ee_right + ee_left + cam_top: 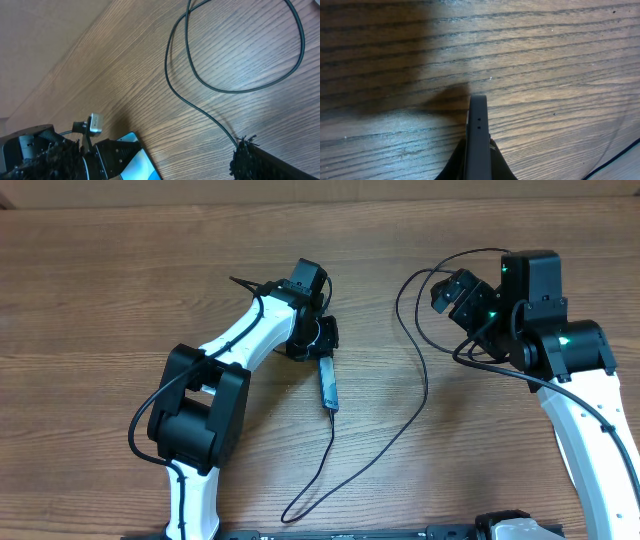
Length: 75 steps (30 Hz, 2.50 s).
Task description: Plug charger to phone and switch on socket
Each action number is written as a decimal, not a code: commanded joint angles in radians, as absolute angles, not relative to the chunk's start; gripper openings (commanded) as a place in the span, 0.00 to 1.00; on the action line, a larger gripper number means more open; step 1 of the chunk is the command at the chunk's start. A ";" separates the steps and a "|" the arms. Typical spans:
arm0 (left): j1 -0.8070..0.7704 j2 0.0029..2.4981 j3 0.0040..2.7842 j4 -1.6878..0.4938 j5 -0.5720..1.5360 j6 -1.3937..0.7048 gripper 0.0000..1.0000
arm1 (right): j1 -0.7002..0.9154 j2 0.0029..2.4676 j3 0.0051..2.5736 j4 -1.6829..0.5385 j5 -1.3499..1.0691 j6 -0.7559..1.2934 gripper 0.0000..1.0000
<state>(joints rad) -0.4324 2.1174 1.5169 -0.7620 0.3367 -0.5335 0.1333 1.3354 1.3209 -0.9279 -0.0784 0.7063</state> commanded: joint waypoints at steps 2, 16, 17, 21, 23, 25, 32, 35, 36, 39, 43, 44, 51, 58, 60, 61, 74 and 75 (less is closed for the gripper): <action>-0.441 2.121 1.509 -0.758 0.344 -0.547 0.07 | 0.135 1.338 1.329 -0.922 -0.071 0.698 1.00; -0.441 2.121 1.509 -0.765 0.344 -0.547 0.17 | 0.135 1.338 1.329 -0.922 -0.072 0.698 1.00; -0.441 2.121 1.509 -0.766 0.344 -0.547 0.18 | 0.135 1.338 1.329 -0.922 -0.072 0.698 1.00; -0.441 2.121 1.509 -0.767 0.344 -0.547 0.21 | 0.135 1.338 1.329 -0.922 -0.072 0.698 1.00; -0.441 2.121 1.509 -0.768 0.344 -0.547 0.23 | 0.135 1.338 1.329 -0.922 -0.072 0.698 1.00; -0.441 2.121 1.509 -0.771 0.344 -0.547 0.23 | 0.135 1.338 1.329 -0.922 -0.072 0.698 1.00; -0.441 2.121 1.509 -0.778 0.340 -0.547 0.24 | 0.135 1.338 1.329 -0.922 -0.072 0.698 1.00; -0.441 2.121 1.509 -0.781 0.340 -0.546 0.24 | 0.135 1.338 1.329 -0.922 -0.072 0.698 1.00; -0.441 2.121 1.509 -0.781 0.340 -0.546 0.24 | 0.135 1.338 1.329 -0.922 -0.072 0.698 1.00; -0.441 2.121 1.509 -0.781 0.340 -0.547 0.24 | 0.135 1.338 1.329 -0.922 -0.072 0.698 1.00; -0.441 2.121 1.509 -0.781 0.340 -0.547 0.25 | 0.135 1.338 1.329 -0.922 -0.072 0.698 1.00; -0.441 2.121 1.509 -0.781 0.340 -0.547 0.26 | 0.135 1.338 1.329 -0.922 -0.072 0.698 1.00; -0.441 2.121 1.509 -0.781 0.340 -0.547 0.27 | 0.135 1.338 1.329 -0.923 -0.072 0.698 1.00; -0.441 2.121 1.509 -0.781 0.340 -0.547 0.27 | 0.135 1.338 1.329 -0.923 -0.072 0.698 1.00; -0.441 2.121 1.509 -0.781 0.340 -0.547 0.27 | 0.135 1.338 1.329 -0.923 -0.072 0.698 0.99; -0.441 2.121 1.509 -0.781 0.340 -0.547 0.27 | 0.135 1.338 1.329 -0.923 -0.072 0.698 1.00; -0.441 2.121 1.509 -0.781 0.341 -0.547 0.26 | 0.135 1.338 1.329 -0.923 -0.072 0.698 1.00; -0.441 2.121 1.509 -0.781 0.341 -0.547 0.26 | 0.135 1.338 1.329 -0.923 -0.072 0.698 1.00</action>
<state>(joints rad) -0.4324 2.1174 1.5131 -0.7784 0.3359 -0.5446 0.1333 1.3354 1.3209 -0.9279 -0.0784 0.7055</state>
